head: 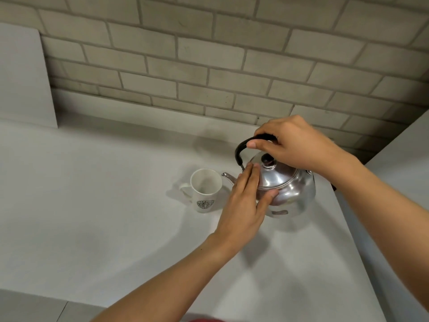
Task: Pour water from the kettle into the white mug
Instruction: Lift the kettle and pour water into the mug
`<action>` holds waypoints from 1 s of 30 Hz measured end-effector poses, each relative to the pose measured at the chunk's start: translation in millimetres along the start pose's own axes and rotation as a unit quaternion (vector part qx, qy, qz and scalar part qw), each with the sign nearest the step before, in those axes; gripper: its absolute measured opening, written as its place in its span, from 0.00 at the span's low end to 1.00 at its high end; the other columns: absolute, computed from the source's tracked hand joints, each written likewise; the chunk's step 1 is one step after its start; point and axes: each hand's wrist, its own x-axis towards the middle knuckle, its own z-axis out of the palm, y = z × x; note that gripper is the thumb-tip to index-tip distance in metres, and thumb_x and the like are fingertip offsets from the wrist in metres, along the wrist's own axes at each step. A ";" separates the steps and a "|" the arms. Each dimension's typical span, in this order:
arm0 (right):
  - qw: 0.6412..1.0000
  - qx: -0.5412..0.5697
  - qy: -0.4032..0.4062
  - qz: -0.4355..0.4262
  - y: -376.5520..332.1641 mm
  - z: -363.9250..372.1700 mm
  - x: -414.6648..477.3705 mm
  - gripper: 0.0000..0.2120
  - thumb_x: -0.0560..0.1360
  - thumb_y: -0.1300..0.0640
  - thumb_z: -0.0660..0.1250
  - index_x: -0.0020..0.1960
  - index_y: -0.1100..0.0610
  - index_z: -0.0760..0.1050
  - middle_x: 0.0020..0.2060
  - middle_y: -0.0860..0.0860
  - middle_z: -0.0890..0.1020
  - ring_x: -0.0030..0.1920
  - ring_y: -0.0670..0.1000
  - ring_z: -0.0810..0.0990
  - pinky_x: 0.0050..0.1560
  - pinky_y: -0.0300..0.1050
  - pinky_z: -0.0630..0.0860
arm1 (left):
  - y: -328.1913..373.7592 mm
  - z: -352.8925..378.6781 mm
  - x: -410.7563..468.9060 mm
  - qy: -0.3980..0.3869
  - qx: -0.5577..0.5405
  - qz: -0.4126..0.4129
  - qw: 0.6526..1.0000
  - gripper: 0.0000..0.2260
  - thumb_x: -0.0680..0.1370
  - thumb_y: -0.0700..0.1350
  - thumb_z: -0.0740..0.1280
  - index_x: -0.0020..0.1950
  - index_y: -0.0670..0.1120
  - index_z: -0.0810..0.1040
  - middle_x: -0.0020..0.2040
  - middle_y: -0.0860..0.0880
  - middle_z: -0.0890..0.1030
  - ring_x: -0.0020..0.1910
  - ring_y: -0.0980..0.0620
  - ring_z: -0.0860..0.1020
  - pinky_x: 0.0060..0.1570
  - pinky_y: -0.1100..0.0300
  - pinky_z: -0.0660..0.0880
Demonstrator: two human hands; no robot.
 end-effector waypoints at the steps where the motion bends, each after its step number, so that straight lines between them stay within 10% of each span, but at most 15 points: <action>1: 1.000 -0.005 -0.009 -0.003 -2.8 -1.5 2.0 0.31 0.77 0.31 0.57 0.59 0.54 0.85 0.46 0.49 0.87 0.44 0.50 0.80 0.50 0.53 0.80 | -0.9 1.3 -0.2 0.002 -0.009 -0.004 1.000 0.31 0.85 0.61 0.57 0.85 0.49 0.53 0.85 0.51 0.54 0.84 0.56 0.51 0.78 0.65 0.51; 10: 0.999 -0.027 -0.044 -0.018 -21.6 -10.5 20.2 0.28 0.78 0.33 0.60 0.58 0.55 0.85 0.48 0.51 0.87 0.49 0.55 0.84 0.50 0.57 0.81 | -4.1 3.5 1.8 0.034 -0.062 -0.036 0.997 0.32 0.84 0.66 0.55 0.84 0.55 0.52 0.85 0.56 0.55 0.82 0.64 0.50 0.69 0.81 0.46; 30: 0.990 -0.078 -0.114 -0.030 -40.1 -21.6 39.8 0.21 0.80 0.36 0.65 0.58 0.51 0.86 0.43 0.54 0.86 0.46 0.57 0.83 0.47 0.58 0.81 | 8.1 6.5 3.9 0.064 -0.117 -0.058 0.989 0.33 0.82 0.66 0.58 0.84 0.53 0.56 0.83 0.54 0.61 0.77 0.73 0.55 0.68 0.80 0.53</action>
